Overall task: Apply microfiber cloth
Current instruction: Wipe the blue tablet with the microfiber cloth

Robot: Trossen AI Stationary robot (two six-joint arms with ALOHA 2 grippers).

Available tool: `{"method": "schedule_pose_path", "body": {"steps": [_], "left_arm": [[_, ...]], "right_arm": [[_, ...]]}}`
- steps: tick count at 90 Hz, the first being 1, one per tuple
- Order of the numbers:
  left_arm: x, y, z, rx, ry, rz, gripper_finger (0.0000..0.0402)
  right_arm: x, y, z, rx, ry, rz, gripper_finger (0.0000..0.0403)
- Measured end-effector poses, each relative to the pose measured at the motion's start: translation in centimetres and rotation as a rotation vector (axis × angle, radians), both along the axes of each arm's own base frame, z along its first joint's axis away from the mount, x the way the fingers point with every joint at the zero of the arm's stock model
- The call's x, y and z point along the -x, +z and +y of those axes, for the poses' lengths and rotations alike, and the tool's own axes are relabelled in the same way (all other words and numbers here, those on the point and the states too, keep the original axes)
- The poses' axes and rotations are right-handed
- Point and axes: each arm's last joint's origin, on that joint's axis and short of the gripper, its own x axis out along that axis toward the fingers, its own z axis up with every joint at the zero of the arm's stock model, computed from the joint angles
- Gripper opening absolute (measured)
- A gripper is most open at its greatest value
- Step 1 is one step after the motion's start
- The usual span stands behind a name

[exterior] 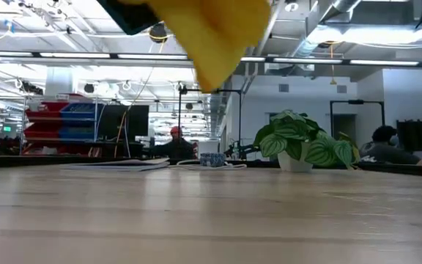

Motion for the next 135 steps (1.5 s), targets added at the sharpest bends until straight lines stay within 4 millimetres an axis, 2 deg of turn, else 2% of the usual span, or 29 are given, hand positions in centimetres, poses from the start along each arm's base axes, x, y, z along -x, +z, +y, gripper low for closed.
{"method": "schedule_pose_path", "body": {"steps": [13, 25, 32, 41, 53, 62, 69, 87, 96, 105, 122, 135], "left_arm": [[-0.2, 0.7, 0.0, -0.027, -0.01, -0.006, 0.001], [-0.2, 0.9, -0.1, -0.032, -0.026, -0.007, 0.001], [-0.2, 0.8, -0.1, -0.041, -0.027, 0.002, 0.001], [-0.2, 0.6, 0.0, -0.047, -0.025, 0.012, 0.001], [-0.2, 0.5, -0.1, -0.03, -0.038, 0.007, 0.001], [-0.3, 0.5, -0.1, -0.02, -0.061, 0.006, 0.001], [-0.4, 0.5, -0.1, -0.008, -0.08, 0.001, 0.001], [-0.8, 0.6, 0.1, 0.015, -0.134, -0.007, 0.001], [-0.9, 0.6, 0.2, 0.016, -0.129, -0.007, 0.001], [-0.9, 0.6, 0.3, 0.017, -0.118, -0.011, 0.001], [-0.9, 0.6, 0.2, 0.02, -0.131, -0.008, 0.0011], [-0.8, 0.4, 0.1, 0.011, -0.156, 0.006, 0.0011]], "right_arm": [[-0.6, -2.0, 0.5, -0.016, 0.106, 0.042, 0.0004], [0.3, -2.1, 2.1, -0.005, 0.15, 0.062, 0.0004], [1.6, -0.8, 3.6, 0.02, 0.192, 0.051, 0.0004], [3.8, 2.0, 5.5, 0.076, 0.215, 0.0, 0.0004], [6.4, 5.9, 6.5, 0.186, 0.046, -0.096, 0.0004], [7.0, 8.4, 6.0, 0.226, -0.078, -0.172, 0.0004], [6.6, 9.3, 5.2, 0.237, -0.099, -0.22, 0.0004], [3.5, 7.9, 1.8, 0.269, -0.012, -0.179, 0.0004], [2.4, 7.6, -0.2, 0.249, -0.061, -0.158, 0.0004], [1.9, 7.8, -1.4, 0.276, -0.096, -0.159, 0.0004], [2.3, 9.6, -2.2, 0.284, -0.221, -0.265, 0.0004], [2.4, 9.4, -1.4, 0.314, -0.148, -0.246, 0.0004]]}}
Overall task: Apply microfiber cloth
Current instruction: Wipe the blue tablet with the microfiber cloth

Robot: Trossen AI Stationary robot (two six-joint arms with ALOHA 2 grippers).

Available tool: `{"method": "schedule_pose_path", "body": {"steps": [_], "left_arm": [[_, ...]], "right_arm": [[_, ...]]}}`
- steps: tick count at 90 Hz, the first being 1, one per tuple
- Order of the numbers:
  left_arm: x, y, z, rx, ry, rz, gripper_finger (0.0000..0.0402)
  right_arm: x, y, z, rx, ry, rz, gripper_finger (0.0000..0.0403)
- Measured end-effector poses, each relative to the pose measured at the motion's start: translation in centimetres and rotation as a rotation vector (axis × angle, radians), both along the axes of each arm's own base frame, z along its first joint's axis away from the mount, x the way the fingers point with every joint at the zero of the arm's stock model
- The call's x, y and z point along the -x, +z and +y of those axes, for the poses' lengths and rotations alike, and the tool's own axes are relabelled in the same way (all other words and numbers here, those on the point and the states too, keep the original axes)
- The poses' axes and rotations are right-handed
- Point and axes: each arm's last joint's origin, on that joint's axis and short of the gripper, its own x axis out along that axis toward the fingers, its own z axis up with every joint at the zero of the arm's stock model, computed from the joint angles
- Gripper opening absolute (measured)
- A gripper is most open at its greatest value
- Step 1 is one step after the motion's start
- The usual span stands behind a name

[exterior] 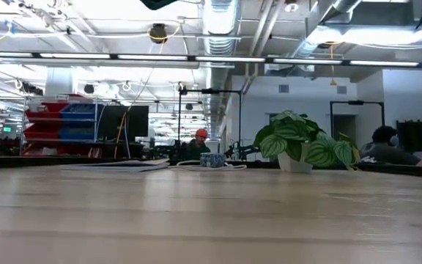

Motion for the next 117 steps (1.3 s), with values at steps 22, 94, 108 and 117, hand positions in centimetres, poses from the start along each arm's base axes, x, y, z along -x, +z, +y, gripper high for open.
{"method": "schedule_pose_path", "body": {"steps": [22, 94, 108, 117], "left_arm": [[0.0, -0.1, 0.0, -0.007, 0.0, 0.003, 0.0011], [0.2, -0.3, -0.1, -0.048, 0.011, 0.033, 0.0011], [0.3, -0.3, 0.1, -0.058, 0.087, 0.029, 0.0011], [0.4, -0.2, 0.1, -0.052, 0.111, 0.02, 0.0011]], "right_arm": [[-0.2, -1.2, 0.4, 0.059, 0.02, 0.114, 0.0004], [2.7, 3.6, -1.2, 0.188, -0.342, 0.167, 0.0005], [4.7, 5.9, -0.9, 0.136, -0.29, 0.111, 0.0005], [5.5, 6.4, -0.3, 0.068, -0.234, 0.072, 0.0005]]}}
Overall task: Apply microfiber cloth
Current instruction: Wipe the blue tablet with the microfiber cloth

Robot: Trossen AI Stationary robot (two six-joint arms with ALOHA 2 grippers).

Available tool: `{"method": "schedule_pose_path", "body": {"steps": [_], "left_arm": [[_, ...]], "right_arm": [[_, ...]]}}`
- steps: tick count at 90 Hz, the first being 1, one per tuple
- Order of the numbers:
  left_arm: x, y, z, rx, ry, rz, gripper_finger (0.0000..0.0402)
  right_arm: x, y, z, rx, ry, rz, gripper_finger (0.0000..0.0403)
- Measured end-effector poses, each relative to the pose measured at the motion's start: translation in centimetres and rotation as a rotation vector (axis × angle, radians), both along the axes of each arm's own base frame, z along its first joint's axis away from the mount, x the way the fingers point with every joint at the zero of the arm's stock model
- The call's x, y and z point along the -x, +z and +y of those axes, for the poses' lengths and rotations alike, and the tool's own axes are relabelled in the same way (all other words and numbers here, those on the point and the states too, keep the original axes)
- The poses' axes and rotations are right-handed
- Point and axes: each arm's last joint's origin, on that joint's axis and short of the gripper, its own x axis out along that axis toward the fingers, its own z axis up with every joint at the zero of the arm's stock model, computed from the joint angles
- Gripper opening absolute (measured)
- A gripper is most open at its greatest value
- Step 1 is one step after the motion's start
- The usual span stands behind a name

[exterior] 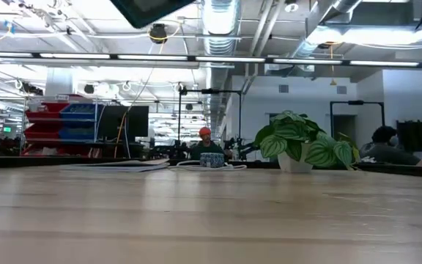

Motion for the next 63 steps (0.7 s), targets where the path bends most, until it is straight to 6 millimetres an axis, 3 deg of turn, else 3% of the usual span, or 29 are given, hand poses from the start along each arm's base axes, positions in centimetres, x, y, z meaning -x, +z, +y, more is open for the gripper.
{"method": "schedule_pose_path", "body": {"steps": [11, 22, 43, 63], "left_arm": [[0.0, 0.0, 0.1, 0.003, 0.016, -0.006, 0.0011], [-0.1, 0.4, 0.1, 0.019, 0.022, -0.029, 0.0011], [0.4, 1.1, -0.6, -0.006, -0.01, -0.049, 0.0011], [1.9, 1.3, -1.7, -0.051, 0.027, -0.032, 0.0011]], "right_arm": [[-0.1, -1.4, 1.3, -0.057, 0.13, 0.02, 0.0005], [-1.1, -4.1, 2.2, -0.173, 0.307, 0.078, 0.0005], [-4.2, -8.6, 0.8, -0.173, 0.148, 0.161, 0.0004], [-4.2, -11.9, 0.2, -0.283, 0.164, 0.321, 0.0004]]}}
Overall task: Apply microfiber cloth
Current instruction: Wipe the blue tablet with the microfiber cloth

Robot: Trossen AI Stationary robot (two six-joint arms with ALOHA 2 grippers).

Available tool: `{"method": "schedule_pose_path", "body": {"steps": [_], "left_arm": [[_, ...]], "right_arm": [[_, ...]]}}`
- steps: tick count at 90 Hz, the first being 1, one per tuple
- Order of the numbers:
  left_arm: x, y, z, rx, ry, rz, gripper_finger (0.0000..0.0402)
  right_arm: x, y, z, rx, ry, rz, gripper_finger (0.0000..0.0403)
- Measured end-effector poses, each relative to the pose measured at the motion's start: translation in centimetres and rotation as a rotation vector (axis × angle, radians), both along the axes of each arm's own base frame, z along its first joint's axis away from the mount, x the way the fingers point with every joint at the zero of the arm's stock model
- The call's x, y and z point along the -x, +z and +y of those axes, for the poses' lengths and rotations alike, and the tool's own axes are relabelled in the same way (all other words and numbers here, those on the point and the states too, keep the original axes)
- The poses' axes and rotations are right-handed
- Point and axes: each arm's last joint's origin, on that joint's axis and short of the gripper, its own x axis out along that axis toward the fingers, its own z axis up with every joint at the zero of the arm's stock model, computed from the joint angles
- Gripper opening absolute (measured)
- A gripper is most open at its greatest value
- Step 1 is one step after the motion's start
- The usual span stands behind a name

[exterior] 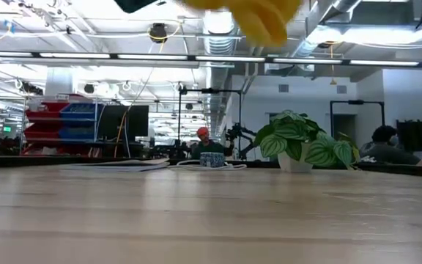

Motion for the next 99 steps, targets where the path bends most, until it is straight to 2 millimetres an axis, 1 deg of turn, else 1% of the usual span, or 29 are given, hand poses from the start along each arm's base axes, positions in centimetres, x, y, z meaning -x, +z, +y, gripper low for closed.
{"method": "schedule_pose_path", "body": {"steps": [12, 24, 39, 52, 61, 80, 99], "left_arm": [[0.7, 0.3, -0.5, -0.015, -0.019, 0.007, 0.0011], [1.0, 0.5, -0.6, -0.016, -0.013, 0.006, 0.0011], [1.1, 0.3, -0.8, -0.017, -0.027, 0.01, 0.0011], [1.2, -0.2, -0.8, -0.013, -0.029, 0.02, 0.0011], [1.2, -0.5, -0.7, 0.002, -0.028, 0.019, 0.0011], [1.0, -1.1, -0.4, 0.031, -0.02, 0.019, 0.0011], [0.6, -1.8, 0.1, 0.087, -0.02, 0.013, 0.0011]], "right_arm": [[0.7, -2.0, -1.1, -0.131, -0.038, 0.131, 0.0004], [1.2, -3.3, -2.1, -0.332, -0.034, 0.257, 0.0004], [1.6, -5.9, -3.1, -0.424, -0.027, 0.291, 0.0004], [2.1, -8.0, -4.1, -0.557, -0.013, 0.305, 0.0005], [2.7, -9.3, -4.6, -0.589, -0.032, 0.316, 0.0005], [4.1, -11.3, -5.0, -0.655, -0.07, 0.371, 0.0005], [5.6, -12.6, -3.9, -0.729, -0.066, 0.419, 0.0007]]}}
